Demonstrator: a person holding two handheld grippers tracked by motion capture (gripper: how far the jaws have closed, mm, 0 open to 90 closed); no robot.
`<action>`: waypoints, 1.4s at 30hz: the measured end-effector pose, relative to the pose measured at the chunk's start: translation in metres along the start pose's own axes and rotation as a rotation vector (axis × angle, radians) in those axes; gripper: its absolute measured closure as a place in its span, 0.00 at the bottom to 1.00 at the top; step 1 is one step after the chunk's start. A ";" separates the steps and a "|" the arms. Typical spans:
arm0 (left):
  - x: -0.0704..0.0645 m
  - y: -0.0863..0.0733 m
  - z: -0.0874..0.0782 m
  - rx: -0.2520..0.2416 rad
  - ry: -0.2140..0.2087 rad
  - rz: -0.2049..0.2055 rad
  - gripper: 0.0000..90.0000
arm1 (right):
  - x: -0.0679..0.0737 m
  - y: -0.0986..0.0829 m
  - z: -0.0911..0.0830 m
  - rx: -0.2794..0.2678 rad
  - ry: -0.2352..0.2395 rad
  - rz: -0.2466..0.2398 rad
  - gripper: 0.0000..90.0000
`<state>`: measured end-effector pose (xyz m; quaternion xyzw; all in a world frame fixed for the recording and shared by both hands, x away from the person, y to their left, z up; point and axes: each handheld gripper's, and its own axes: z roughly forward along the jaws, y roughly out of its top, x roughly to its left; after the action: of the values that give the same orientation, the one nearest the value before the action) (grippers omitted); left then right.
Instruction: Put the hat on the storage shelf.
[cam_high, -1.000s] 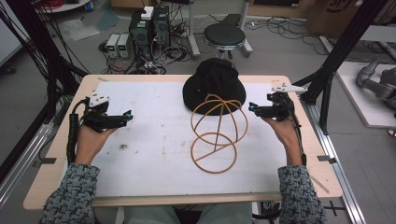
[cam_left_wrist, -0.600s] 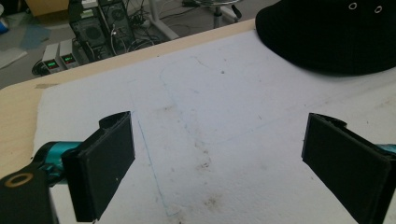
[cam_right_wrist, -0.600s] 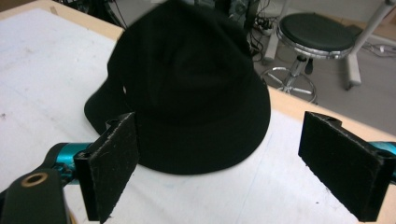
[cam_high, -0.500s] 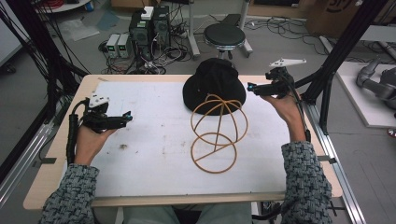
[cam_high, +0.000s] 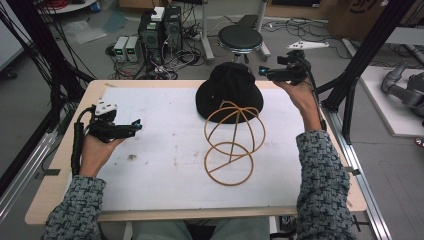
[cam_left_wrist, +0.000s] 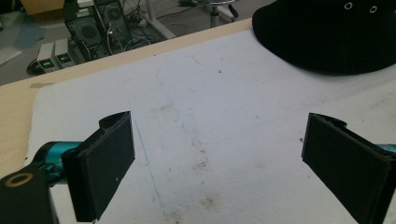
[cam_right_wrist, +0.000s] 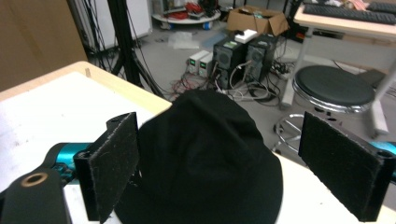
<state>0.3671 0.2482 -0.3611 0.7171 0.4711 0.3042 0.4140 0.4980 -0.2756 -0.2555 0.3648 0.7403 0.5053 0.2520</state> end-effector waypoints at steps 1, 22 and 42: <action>0.000 0.000 0.000 0.004 -0.001 0.002 0.11 | 0.001 0.000 0.003 -0.018 0.005 0.001 0.14; -0.002 -0.003 -0.001 0.007 -0.011 0.001 0.11 | 0.000 -0.017 0.090 -0.042 0.052 0.008 0.15; -0.001 -0.008 0.000 0.015 -0.021 -0.016 0.11 | -0.012 -0.033 0.140 0.003 0.068 0.001 0.16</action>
<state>0.3633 0.2488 -0.3678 0.7194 0.4747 0.2900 0.4160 0.5996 -0.2140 -0.3369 0.3479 0.7491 0.5164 0.2259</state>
